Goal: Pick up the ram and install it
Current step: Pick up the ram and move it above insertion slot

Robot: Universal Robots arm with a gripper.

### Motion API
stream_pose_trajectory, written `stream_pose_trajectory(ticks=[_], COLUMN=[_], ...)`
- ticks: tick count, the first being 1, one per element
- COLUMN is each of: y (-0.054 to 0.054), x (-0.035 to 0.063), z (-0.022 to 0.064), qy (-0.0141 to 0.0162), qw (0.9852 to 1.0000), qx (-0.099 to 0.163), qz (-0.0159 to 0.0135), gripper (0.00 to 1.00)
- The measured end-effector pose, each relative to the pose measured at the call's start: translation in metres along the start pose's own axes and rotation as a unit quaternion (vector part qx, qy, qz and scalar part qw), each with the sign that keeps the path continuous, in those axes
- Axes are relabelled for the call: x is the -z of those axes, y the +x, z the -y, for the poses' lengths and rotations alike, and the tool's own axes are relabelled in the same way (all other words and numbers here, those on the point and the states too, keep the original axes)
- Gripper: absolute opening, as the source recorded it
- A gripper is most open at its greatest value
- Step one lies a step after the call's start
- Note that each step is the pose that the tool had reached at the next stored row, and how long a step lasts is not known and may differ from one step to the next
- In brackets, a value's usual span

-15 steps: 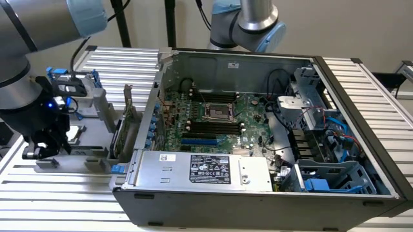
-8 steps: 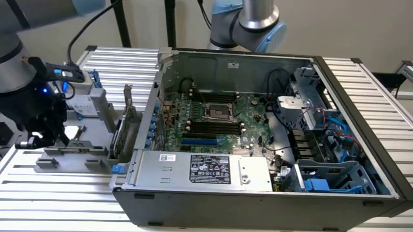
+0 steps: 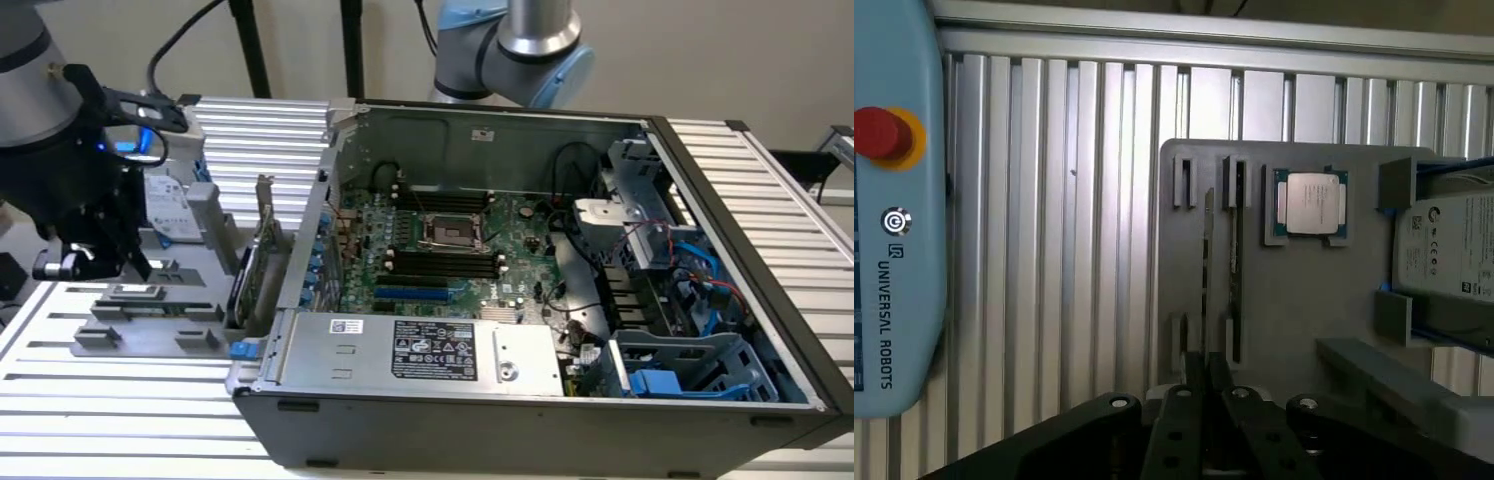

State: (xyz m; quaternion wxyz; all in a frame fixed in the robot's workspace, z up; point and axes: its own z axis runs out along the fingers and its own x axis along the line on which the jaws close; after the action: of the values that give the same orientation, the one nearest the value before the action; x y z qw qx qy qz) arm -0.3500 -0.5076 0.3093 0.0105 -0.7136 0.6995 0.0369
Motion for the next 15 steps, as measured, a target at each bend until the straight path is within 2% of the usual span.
stream_pose_trajectory(ticks=[15], y=[-0.003], x=[0.0707], z=[0.0655], qy=[-0.0003], qw=[1.0000], qx=[0.000], qz=[0.0003], gripper=[0.14])
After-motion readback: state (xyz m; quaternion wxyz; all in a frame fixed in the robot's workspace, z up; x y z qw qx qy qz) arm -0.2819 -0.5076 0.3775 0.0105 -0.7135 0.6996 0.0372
